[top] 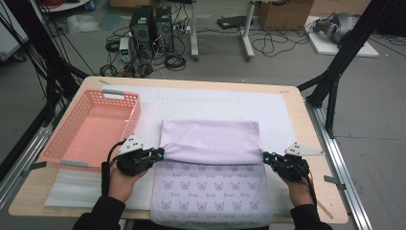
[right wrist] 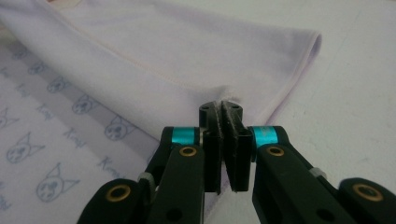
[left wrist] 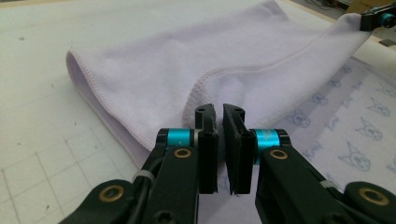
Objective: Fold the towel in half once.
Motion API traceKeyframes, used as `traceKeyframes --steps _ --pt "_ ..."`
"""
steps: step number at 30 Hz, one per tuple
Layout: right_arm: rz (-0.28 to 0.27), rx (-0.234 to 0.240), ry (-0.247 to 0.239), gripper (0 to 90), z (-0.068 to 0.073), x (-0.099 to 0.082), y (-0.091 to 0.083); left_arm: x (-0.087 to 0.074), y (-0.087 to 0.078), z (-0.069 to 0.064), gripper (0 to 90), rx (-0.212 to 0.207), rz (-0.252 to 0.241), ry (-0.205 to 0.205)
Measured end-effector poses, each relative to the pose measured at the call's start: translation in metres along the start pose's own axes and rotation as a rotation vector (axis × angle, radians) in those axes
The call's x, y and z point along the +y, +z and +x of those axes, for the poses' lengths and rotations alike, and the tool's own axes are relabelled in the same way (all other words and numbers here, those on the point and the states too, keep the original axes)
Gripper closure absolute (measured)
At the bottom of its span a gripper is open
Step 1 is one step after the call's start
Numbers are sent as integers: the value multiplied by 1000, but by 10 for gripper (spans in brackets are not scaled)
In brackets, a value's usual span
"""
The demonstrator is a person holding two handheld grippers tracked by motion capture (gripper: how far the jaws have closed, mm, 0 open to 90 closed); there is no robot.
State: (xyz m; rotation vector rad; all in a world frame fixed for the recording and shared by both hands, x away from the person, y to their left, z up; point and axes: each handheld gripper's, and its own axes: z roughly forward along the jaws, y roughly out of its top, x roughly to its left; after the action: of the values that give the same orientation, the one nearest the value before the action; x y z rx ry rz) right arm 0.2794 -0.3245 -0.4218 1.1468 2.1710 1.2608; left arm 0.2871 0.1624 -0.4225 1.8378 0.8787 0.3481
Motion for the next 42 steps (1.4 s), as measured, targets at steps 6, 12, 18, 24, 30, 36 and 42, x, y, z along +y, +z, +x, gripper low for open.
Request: traceKeyframes --steps 6,12,18,24,30,36,42 --pt "17 11 6 866 2 -6 -2 -5 -4 -2 838 -11 3 -9" --pt "35 23 -22 864 11 -12 -13 -10 -10 -9 835 -19 17 -10" --pt "58 43 -28 841 21 -20 -27 -16 -24 -19 786 -53 30 -26" --pt "27 14 8 676 14 -22 -37 -13 -31 -10 525 -73 -44 -84" --pt "-58 -22 104 639 1 -20 -39 -10 -28 -3 494 -55 -93 -115" --pt "6 42 59 600 9 -10 -7 -10 -5 -14 492 -77 -19 -84" --pt "94 46 -4 662 22 -9 7 -15 4 -20 495 -81 60 -60"
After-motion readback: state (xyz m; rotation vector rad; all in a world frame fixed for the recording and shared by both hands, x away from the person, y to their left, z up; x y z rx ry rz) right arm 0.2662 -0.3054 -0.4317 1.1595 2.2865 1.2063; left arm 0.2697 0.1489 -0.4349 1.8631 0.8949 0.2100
